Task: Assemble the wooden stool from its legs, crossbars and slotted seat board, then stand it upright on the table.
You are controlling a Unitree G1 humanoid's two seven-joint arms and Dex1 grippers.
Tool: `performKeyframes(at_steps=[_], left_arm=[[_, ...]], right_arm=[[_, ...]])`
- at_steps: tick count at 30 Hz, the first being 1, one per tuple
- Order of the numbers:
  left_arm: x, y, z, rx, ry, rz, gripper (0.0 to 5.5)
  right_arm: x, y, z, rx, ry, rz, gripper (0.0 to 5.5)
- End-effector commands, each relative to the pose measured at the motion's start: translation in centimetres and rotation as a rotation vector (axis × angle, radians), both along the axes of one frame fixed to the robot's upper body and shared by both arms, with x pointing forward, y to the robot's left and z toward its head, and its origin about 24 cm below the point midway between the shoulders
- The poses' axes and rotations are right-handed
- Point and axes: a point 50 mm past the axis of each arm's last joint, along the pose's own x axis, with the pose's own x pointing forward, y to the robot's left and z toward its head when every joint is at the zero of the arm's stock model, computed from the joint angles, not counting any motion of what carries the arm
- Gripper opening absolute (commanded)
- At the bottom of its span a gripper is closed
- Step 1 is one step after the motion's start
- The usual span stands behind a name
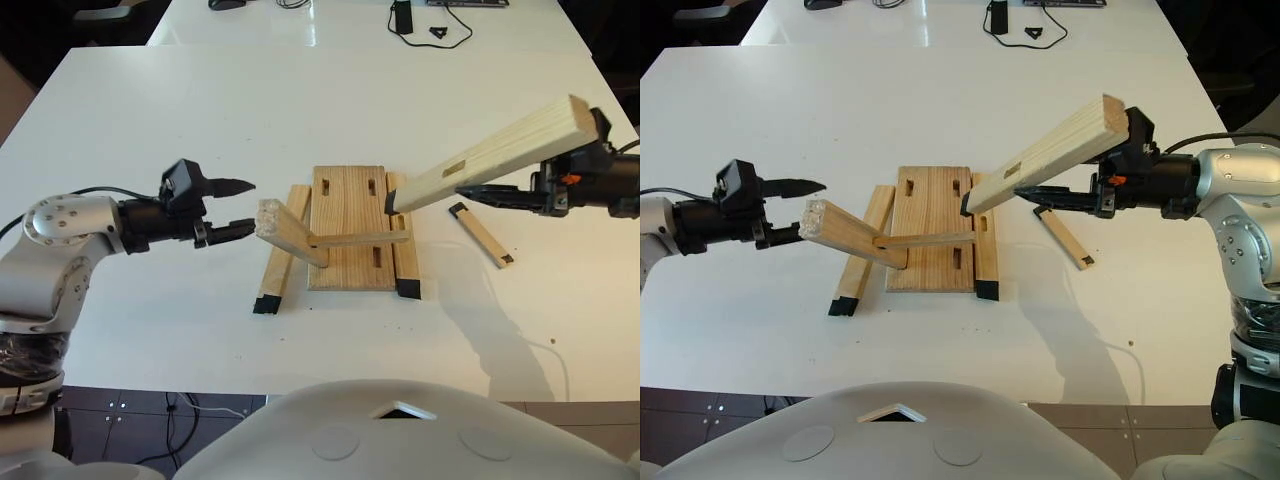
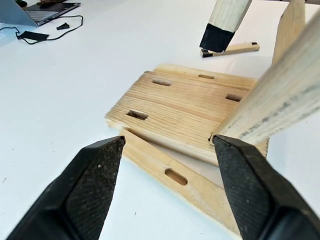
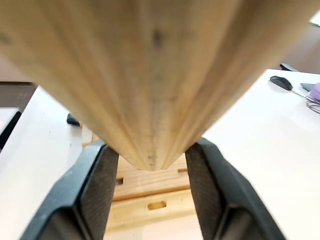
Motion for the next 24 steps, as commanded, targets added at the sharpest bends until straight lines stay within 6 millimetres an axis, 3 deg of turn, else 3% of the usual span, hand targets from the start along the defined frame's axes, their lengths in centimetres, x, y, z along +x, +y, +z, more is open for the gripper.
performKeyframes(at_steps=[1,13,24], left_arm=[[-0.6,-0.3,-1.3,0.025,0.023,-0.017,3.26],[-1.2,-0.9,-1.7,0.024,0.054,-0.070,3.26],[-1.7,-1.5,-2.9,0.036,0.086,-0.101,3.26]], right_arm=[[-0.7,0.0,-1.1,-0.055,0.033,0.054,2.01],[-2.0,0.9,-2.4,-0.042,0.076,0.094,2.01],[-1.5,1.7,-4.4,-0.045,0.098,0.080,2.01]])
